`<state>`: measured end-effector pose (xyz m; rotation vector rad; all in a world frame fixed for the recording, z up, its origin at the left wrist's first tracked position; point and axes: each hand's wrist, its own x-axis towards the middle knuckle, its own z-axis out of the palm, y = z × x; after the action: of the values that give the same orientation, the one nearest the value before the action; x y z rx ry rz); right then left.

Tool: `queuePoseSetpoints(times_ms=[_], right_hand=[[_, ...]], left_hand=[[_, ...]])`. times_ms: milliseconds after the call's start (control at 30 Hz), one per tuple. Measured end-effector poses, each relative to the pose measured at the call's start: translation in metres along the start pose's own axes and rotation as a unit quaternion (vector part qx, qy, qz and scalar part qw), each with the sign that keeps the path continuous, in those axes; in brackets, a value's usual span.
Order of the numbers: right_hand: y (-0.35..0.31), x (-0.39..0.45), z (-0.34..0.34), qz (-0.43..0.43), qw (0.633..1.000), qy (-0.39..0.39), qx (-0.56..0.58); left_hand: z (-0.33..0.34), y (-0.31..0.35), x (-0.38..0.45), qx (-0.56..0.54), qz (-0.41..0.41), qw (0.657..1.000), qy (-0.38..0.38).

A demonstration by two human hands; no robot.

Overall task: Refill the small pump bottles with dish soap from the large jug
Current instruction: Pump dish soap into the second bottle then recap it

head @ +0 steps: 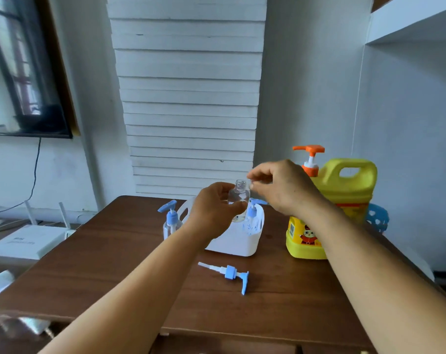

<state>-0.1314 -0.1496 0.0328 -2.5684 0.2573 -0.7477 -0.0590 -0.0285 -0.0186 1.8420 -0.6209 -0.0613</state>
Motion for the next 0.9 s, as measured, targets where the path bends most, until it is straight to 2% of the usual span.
queuePoseSetpoints(times_ms=[200,533,767,900], right_hand=[[0.001,-0.023,0.040,0.042,0.997,-0.057,0.018],[0.009,-0.061,0.094,0.080,0.972,-0.216,-0.047],[0.019,-0.069,0.114,0.114,0.962,-0.233,-0.087],[0.023,-0.067,0.112,0.108,0.972,-0.200,-0.067]], left_hand=[[-0.014,-0.033,-0.030,0.006,-0.030,0.999,0.011],[-0.020,-0.083,-0.065,0.025,-0.075,0.997,0.019],[-0.019,-0.100,-0.072,0.016,-0.082,0.996,0.020],[-0.017,-0.108,-0.073,0.020,-0.080,0.996,0.017]])
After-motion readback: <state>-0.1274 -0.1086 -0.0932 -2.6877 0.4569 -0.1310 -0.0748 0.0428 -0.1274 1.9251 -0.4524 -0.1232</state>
